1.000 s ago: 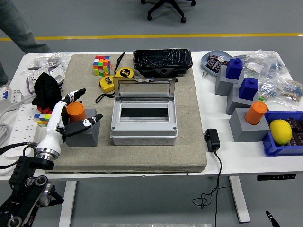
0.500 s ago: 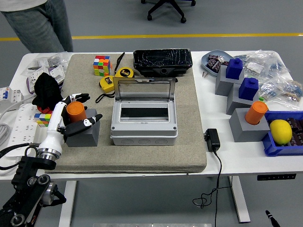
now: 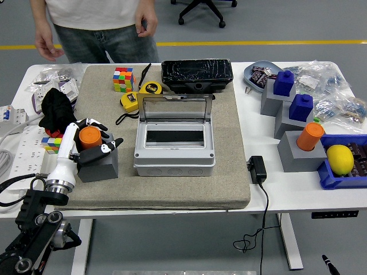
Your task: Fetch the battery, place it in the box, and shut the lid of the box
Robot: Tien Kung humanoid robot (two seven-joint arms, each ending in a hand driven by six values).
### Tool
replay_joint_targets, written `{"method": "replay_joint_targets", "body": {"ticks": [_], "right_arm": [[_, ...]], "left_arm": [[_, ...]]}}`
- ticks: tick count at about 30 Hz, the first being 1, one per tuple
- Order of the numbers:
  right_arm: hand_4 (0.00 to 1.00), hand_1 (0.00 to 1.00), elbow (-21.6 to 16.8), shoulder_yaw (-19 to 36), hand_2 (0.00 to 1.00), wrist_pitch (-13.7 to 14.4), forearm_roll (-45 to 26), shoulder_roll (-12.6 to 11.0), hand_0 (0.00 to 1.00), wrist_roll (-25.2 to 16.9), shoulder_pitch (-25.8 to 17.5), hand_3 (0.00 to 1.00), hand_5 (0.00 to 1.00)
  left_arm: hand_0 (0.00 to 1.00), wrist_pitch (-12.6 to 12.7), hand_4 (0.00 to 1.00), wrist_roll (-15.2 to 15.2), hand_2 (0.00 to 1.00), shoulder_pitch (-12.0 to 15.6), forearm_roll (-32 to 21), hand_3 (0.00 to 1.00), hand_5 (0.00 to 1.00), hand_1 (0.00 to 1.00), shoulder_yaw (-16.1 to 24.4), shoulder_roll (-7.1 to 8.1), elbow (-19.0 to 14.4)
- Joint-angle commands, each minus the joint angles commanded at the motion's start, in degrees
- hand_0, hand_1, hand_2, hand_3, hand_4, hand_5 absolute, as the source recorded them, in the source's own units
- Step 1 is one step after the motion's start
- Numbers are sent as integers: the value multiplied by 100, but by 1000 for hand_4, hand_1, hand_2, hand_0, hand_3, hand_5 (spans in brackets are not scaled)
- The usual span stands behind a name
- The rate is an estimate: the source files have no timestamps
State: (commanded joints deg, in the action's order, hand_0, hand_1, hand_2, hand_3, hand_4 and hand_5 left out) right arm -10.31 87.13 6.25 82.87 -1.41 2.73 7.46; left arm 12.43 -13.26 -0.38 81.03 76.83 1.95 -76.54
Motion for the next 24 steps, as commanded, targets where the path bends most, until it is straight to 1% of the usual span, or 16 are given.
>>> {"method": "replay_joint_targets", "body": {"ticks": [2,3,8,9,14,15,24], "right_arm": [[998,854,0,2,793,0,2,0,884,-2,-2,798,998],[998,853,0,1,793,0,2,1,884,-3,-2,797,998],[998,853,0,-2,793,-1,-2,4,884,-5,-4,797,998],[998,853,0,-2,792,-1,-2,4,884,-5,-4,798,998],[998,853,0,9,792,1,5,4,884,0,-7,798,998],[998,853,0,12,792,3,5,3,884,1,-3,797,998],[998,853,0,11,793,2,-12,9,884,-3,5,798,998]], "left_arm": [[216,35,998,3,253,-7,30,235,2,259,-12,-4,21],[162,52,998,4,175,-9,42,168,2,162,-23,-5,36],[162,123,998,-3,175,-12,85,168,2,162,-46,-16,82],[118,128,998,-5,121,-12,87,114,2,95,-47,-17,85],[118,199,998,-30,121,-36,90,114,2,95,-45,-25,93],[113,211,998,-36,96,-52,92,79,2,66,-42,-28,90],[100,303,998,-96,83,-106,71,62,2,55,-51,-49,87]]}}
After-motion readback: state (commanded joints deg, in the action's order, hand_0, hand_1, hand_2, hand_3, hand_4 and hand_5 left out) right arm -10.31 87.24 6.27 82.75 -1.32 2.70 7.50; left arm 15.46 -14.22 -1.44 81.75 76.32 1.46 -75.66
